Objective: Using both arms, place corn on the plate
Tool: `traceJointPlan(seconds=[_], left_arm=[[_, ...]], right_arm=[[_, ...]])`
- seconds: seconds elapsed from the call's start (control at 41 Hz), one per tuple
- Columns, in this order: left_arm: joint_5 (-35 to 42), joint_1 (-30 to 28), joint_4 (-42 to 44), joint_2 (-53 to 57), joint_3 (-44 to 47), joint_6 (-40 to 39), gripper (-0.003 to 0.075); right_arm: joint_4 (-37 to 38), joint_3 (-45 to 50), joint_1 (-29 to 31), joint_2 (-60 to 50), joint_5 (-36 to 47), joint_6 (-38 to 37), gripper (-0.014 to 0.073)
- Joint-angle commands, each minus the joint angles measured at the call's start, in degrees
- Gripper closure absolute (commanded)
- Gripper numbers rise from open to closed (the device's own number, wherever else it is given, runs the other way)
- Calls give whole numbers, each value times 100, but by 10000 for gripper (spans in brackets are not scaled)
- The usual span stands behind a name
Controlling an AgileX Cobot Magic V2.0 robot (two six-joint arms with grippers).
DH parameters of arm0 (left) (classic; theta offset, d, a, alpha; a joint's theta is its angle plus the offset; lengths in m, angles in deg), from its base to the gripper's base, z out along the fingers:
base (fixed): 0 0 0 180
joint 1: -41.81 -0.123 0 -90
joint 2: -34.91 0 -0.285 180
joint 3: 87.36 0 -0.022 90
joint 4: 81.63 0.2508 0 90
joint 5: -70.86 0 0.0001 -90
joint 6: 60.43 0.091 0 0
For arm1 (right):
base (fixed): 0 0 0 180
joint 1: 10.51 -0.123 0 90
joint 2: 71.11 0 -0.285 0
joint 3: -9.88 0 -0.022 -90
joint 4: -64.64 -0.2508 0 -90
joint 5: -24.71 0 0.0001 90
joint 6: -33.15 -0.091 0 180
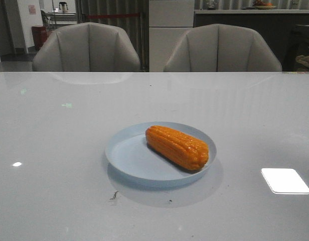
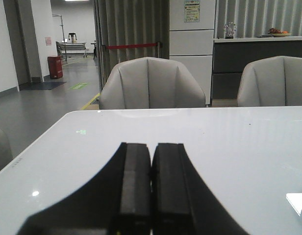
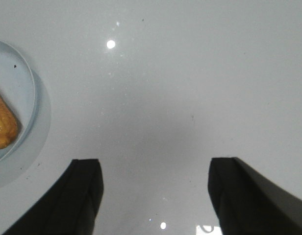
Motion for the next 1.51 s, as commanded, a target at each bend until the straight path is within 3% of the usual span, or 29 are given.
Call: traceJointPlan(seconds=[0.0, 0.122, 0.22, 0.366, 0.537, 0.854, 1.0, 1.22, 1.488], left_arm=[[452, -10, -2, 130, 204, -55, 626], [452, -10, -2, 130, 204, -55, 626], [452, -10, -2, 130, 204, -55, 626], [452, -10, -2, 130, 204, -55, 626], [452, -10, -2, 130, 204, -55, 626], [452, -10, -2, 130, 204, -55, 626], [452, -10, -2, 130, 204, -55, 626], [452, -10, -2, 130, 204, -55, 626], [452, -10, -2, 118, 204, -55, 626]], right_arm=[[207, -156, 29, -314, 439, 32, 34], [244, -133, 14, -694, 357, 32, 53], [244, -17, 14, -1008, 465, 32, 136], [227, 263, -105, -1488, 722, 32, 346], [227, 785, -670, -2169, 1679, 32, 583], [227, 2783, -933, -3784, 4742, 32, 568], [227, 3642, -933, -4483, 5590, 32, 568], [227, 4525, -912, -5500, 5740, 32, 568], [227, 4521, -705, -6193, 4051, 32, 568]])
